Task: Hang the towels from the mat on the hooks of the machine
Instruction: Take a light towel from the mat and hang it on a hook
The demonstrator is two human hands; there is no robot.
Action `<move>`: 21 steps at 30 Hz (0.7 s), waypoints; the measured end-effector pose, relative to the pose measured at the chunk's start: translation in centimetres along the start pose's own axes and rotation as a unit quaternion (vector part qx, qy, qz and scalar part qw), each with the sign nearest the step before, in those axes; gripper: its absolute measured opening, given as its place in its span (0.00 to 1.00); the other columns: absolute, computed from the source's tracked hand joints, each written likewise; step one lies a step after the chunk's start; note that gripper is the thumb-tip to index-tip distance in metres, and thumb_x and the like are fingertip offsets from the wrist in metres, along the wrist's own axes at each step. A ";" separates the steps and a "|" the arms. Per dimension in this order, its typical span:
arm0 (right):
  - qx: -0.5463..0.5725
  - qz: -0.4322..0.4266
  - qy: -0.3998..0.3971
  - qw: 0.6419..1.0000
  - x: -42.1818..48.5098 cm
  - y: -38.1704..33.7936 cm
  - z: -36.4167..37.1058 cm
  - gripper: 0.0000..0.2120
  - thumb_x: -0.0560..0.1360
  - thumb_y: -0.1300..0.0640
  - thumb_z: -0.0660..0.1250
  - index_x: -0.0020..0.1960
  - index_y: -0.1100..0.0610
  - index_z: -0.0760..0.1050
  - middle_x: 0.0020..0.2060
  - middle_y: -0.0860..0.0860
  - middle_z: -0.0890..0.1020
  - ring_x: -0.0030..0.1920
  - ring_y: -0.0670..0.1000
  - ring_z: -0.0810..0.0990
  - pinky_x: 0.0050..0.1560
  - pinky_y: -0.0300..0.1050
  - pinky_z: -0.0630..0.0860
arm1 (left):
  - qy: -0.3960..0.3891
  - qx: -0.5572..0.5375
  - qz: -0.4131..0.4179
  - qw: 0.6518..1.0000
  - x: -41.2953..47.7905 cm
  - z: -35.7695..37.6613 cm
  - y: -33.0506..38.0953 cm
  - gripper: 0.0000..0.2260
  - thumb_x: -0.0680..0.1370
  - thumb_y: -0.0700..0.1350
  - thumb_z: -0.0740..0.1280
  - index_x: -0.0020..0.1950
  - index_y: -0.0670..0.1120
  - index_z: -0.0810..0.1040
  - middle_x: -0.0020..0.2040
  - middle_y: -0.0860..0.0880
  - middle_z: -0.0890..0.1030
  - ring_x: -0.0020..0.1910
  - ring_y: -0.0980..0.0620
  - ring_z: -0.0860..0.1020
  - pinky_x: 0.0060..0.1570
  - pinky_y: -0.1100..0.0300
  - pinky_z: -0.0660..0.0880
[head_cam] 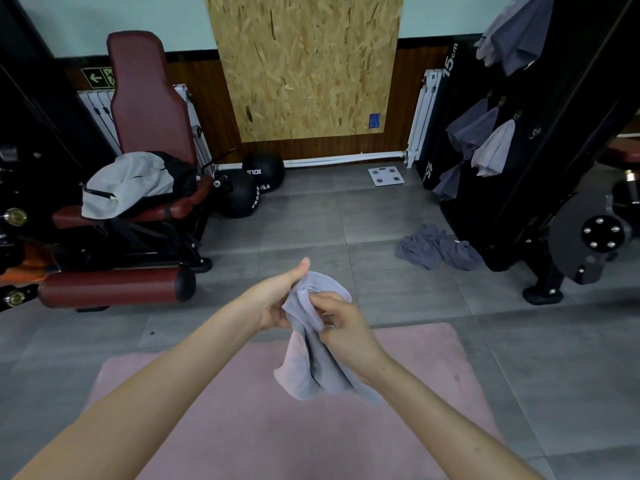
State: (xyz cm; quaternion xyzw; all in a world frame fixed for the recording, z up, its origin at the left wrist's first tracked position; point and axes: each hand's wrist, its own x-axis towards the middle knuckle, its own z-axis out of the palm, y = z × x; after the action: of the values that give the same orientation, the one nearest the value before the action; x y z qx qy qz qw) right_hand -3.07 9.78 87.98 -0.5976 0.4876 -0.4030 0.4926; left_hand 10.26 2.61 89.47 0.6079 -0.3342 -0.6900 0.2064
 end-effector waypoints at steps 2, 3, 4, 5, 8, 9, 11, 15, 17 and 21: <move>-0.019 -0.029 -0.042 0.999 -0.8 -0.2 0.1 0.18 0.73 0.72 0.57 0.57 0.61 0.77 0.54 0.47 0.79 0.57 0.38 0.75 0.59 0.31 0.69 | -0.017 0.064 0.020 0.998 -0.4 -0.4 0.3 0.13 0.71 0.53 0.72 0.43 0.43 0.83 0.45 0.43 0.84 0.46 0.46 0.82 0.52 0.52 0.78; -0.016 -0.037 -0.071 0.997 -1.2 -0.5 0.0 0.19 0.72 0.71 0.56 0.58 0.60 0.77 0.55 0.44 0.78 0.57 0.33 0.73 0.57 0.26 0.66 | -0.022 0.089 0.027 0.995 -0.5 -0.6 0.4 0.08 0.71 0.47 0.73 0.37 0.43 0.83 0.41 0.43 0.84 0.42 0.47 0.82 0.50 0.53 0.78; -0.001 -0.031 -0.101 0.994 -1.7 -0.6 0.1 0.21 0.71 0.70 0.56 0.60 0.59 0.77 0.55 0.42 0.77 0.56 0.28 0.71 0.57 0.23 0.64 | -0.026 0.102 0.033 0.994 -0.5 -1.0 0.5 0.06 0.70 0.42 0.73 0.35 0.43 0.82 0.39 0.43 0.83 0.39 0.47 0.82 0.46 0.55 0.77; 0.025 -0.011 -0.113 0.993 -2.1 -0.5 0.0 0.21 0.69 0.67 0.58 0.59 0.57 0.77 0.54 0.39 0.76 0.55 0.26 0.70 0.57 0.23 0.64 | -0.026 0.109 0.033 0.993 -0.5 -1.4 0.5 0.04 0.71 0.39 0.73 0.36 0.42 0.82 0.38 0.43 0.82 0.36 0.48 0.81 0.43 0.56 0.77; 0.085 0.030 0.007 0.996 -2.5 1.0 -1.2 0.14 0.62 0.56 0.63 0.46 0.49 0.80 0.45 0.39 0.82 0.49 0.37 0.79 0.57 0.38 0.74 | -0.050 0.136 0.053 0.988 -1.0 -2.2 0.7 0.01 0.71 0.38 0.71 0.41 0.40 0.81 0.35 0.45 0.81 0.31 0.53 0.79 0.32 0.62 0.75; 0.020 0.027 0.076 0.997 -2.2 2.4 -2.1 0.15 0.63 0.60 0.63 0.47 0.49 0.79 0.45 0.40 0.82 0.48 0.40 0.80 0.55 0.42 0.74 | -0.063 0.143 0.064 0.986 -1.4 -2.4 0.9 0.02 0.71 0.38 0.72 0.39 0.41 0.82 0.34 0.46 0.81 0.30 0.54 0.79 0.31 0.64 0.75; -0.199 -0.006 0.157 0.967 -1.3 4.7 -4.0 0.21 0.64 0.65 0.65 0.54 0.50 0.78 0.50 0.45 0.81 0.52 0.50 0.79 0.56 0.44 0.73 | -0.094 0.152 0.083 0.980 -2.3 -2.9 1.4 0.07 0.66 0.42 0.76 0.39 0.40 0.83 0.34 0.46 0.82 0.31 0.54 0.79 0.30 0.65 0.75; -0.404 0.007 0.085 0.911 0.9 6.7 -6.7 0.25 0.65 0.52 0.73 0.61 0.44 0.75 0.66 0.53 0.70 0.64 0.56 0.69 0.60 0.49 0.63 | -0.118 0.198 0.118 0.966 -3.4 -4.3 2.9 0.28 0.59 0.49 0.77 0.51 0.33 0.80 0.44 0.42 0.83 0.40 0.50 0.81 0.38 0.62 0.77; -0.452 -0.013 0.030 0.891 1.7 6.5 -7.2 0.19 0.66 0.45 0.72 0.57 0.43 0.77 0.68 0.52 0.68 0.65 0.56 0.68 0.59 0.49 0.61 | -0.133 0.217 0.122 0.959 -4.1 -4.9 3.5 0.26 0.60 0.50 0.78 0.52 0.36 0.81 0.49 0.40 0.83 0.46 0.48 0.81 0.44 0.59 0.76; -0.422 -0.069 0.013 0.904 2.5 6.2 -8.3 0.20 0.67 0.37 0.61 0.42 0.51 0.82 0.54 0.52 0.81 0.52 0.56 0.77 0.53 0.48 0.69 | -0.146 0.257 0.122 0.948 -5.8 -6.1 4.1 0.20 0.62 0.47 0.79 0.50 0.40 0.83 0.50 0.39 0.83 0.47 0.47 0.82 0.47 0.57 0.77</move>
State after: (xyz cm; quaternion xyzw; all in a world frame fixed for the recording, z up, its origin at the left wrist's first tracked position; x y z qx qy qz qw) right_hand -11.67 5.45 83.42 -0.7765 0.5760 -0.2005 0.1585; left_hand 16.70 2.54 96.24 0.4878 -0.5984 -0.6312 0.0751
